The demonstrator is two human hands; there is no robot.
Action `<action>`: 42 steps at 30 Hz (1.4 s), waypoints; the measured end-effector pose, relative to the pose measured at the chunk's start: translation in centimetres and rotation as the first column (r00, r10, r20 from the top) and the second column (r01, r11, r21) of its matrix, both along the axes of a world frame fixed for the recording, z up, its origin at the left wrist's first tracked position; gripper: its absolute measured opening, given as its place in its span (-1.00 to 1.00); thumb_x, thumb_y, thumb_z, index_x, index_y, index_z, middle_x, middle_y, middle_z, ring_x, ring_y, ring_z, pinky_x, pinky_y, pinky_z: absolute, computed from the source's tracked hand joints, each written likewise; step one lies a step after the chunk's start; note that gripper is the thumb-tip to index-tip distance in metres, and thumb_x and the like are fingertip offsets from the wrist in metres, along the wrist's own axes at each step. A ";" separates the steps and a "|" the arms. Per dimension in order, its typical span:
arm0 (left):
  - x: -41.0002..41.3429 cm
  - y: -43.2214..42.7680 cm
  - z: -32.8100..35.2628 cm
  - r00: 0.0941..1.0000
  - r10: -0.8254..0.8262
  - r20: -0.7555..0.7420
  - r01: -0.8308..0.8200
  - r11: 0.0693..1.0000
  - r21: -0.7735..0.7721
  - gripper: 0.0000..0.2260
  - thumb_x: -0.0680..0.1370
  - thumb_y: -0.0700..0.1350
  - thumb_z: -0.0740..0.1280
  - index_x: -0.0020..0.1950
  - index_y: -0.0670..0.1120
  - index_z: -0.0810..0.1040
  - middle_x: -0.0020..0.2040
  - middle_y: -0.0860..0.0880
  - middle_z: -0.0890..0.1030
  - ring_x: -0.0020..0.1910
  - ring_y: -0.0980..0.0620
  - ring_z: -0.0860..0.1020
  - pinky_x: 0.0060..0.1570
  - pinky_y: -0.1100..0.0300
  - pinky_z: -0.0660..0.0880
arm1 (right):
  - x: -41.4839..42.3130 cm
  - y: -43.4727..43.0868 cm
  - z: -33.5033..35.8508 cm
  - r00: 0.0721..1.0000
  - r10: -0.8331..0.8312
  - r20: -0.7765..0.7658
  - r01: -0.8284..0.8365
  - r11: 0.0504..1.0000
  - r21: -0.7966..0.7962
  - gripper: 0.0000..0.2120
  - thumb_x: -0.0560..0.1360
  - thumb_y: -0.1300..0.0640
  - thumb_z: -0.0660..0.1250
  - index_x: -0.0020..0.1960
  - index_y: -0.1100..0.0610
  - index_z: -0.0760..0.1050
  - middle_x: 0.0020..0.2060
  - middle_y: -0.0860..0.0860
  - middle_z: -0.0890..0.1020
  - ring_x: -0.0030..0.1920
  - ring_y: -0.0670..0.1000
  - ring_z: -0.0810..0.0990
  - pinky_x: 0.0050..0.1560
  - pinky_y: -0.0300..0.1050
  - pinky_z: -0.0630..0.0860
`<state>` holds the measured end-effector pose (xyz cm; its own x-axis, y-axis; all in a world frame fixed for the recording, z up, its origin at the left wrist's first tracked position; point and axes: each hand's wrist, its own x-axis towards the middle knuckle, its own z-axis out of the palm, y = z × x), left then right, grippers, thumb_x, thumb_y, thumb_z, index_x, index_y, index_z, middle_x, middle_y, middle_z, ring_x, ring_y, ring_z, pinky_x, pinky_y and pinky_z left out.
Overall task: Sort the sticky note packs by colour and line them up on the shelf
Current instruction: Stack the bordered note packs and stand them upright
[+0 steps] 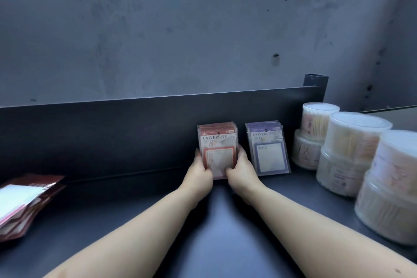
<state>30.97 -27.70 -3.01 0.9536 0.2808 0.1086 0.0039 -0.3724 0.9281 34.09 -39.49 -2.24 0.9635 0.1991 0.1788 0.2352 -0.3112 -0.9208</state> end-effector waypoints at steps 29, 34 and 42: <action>-13.5 8.4 4.4 0.939 0.340 0.051 -0.344 0.925 0.164 -0.52 0.57 -0.19 0.16 0.48 -0.01 0.18 0.16 0.06 0.50 -0.03 0.07 0.55 -0.28 0.33 0.45 | -6.4 4.3 1.4 0.758 0.498 0.420 -0.276 0.829 -0.486 -0.59 0.48 0.28 0.27 0.33 0.18 0.45 0.27 0.02 0.50 0.30 -0.03 0.44 0.21 -0.53 0.10; -19.4 16.1 6.8 0.778 0.588 0.220 -0.626 0.755 0.195 -0.60 0.55 -0.22 0.20 0.38 -0.07 0.30 0.09 0.02 0.52 0.00 0.04 0.49 -0.06 0.22 0.38 | -9.8 9.2 1.8 0.742 0.602 0.294 -0.368 0.733 -0.572 -0.60 0.53 0.15 0.27 0.37 0.11 0.42 0.29 -0.02 0.50 0.31 -0.08 0.42 0.19 -0.47 0.15; -24.4 27.5 6.8 0.674 0.734 -0.084 -0.675 0.658 0.334 -0.54 0.55 -0.14 0.19 0.45 -0.15 0.29 0.37 -0.15 0.42 0.32 -0.13 0.41 0.26 0.07 0.34 | -16.0 20.0 1.7 0.775 0.629 -0.063 -0.595 0.691 -0.411 -0.38 0.55 -0.17 0.19 0.50 0.12 0.21 0.45 -0.02 0.33 0.42 -0.05 0.32 0.40 -0.19 0.22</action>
